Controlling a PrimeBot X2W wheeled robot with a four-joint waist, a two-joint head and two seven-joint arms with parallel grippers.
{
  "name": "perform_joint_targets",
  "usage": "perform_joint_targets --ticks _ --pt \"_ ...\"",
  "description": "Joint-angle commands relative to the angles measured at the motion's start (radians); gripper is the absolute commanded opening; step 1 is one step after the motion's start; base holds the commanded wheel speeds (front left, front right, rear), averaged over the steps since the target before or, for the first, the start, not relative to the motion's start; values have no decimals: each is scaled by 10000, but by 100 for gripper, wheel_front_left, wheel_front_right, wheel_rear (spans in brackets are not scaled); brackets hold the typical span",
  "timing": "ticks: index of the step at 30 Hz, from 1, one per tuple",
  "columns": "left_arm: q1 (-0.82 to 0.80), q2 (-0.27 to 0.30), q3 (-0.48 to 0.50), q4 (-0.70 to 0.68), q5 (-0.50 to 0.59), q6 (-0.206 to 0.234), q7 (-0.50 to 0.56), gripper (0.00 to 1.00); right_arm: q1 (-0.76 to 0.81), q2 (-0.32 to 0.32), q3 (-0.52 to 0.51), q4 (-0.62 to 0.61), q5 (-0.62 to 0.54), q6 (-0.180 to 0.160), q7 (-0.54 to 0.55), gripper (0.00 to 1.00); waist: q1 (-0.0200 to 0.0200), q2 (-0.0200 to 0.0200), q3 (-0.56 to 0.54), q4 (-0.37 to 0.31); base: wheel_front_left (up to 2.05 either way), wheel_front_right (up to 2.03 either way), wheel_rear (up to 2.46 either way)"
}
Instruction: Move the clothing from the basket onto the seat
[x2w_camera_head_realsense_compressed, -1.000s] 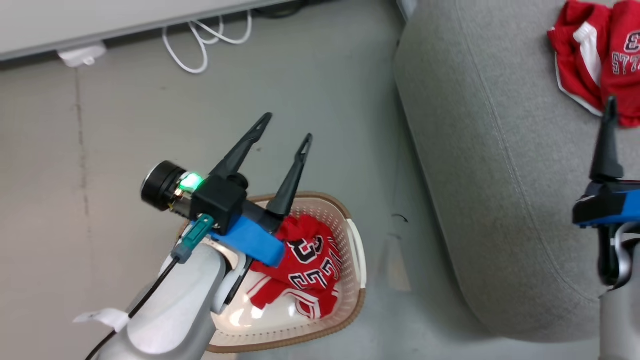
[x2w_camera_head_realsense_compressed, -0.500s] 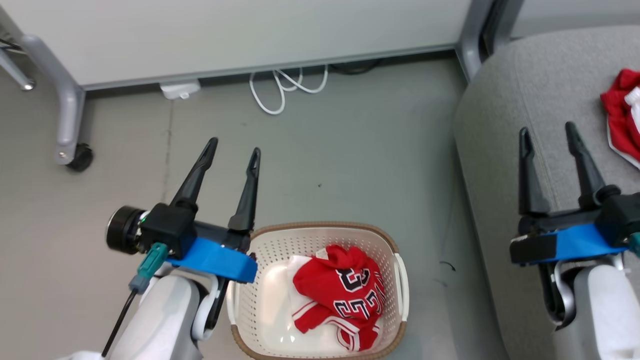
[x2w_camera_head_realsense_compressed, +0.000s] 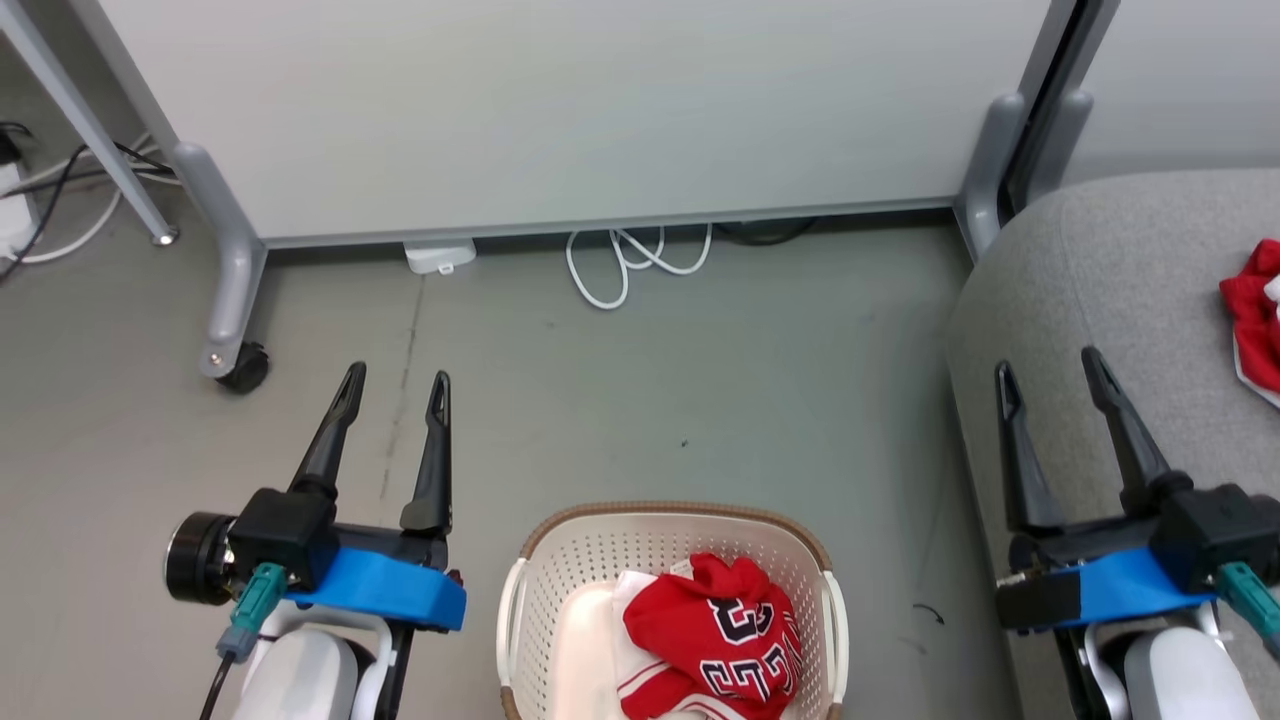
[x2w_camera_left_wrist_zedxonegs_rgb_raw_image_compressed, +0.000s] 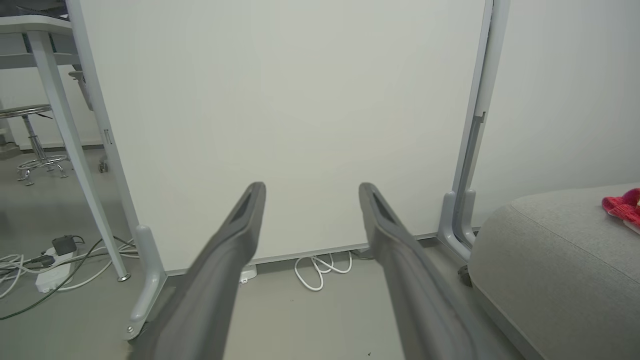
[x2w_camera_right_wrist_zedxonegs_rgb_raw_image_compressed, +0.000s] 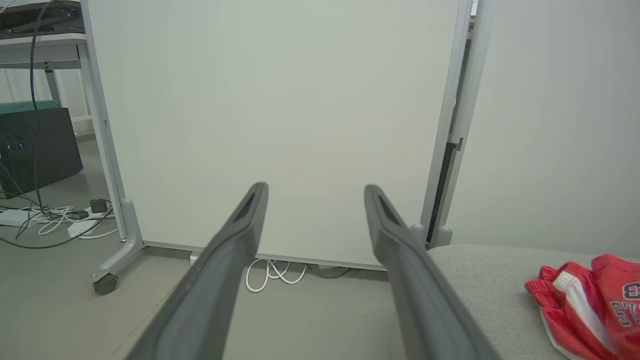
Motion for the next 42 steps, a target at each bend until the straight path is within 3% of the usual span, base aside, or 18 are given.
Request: perform_joint_targets --ticks 1,19,42 --pt "147 -26 103 -35 64 -40 -26 100 259 29 -21 -89 -11 3 -7 100 2 -1 -159 73 0 0 0" --pt "1010 -443 854 87 532 -397 -26 100 1757 37 -86 -321 724 3 -7 100 2 -1 -808 143 0 0 0" --pt "1096 -709 1199 257 749 -712 -26 100 1867 38 -96 -260 858 3 -7 100 2 -1 -902 40 0 0 0"
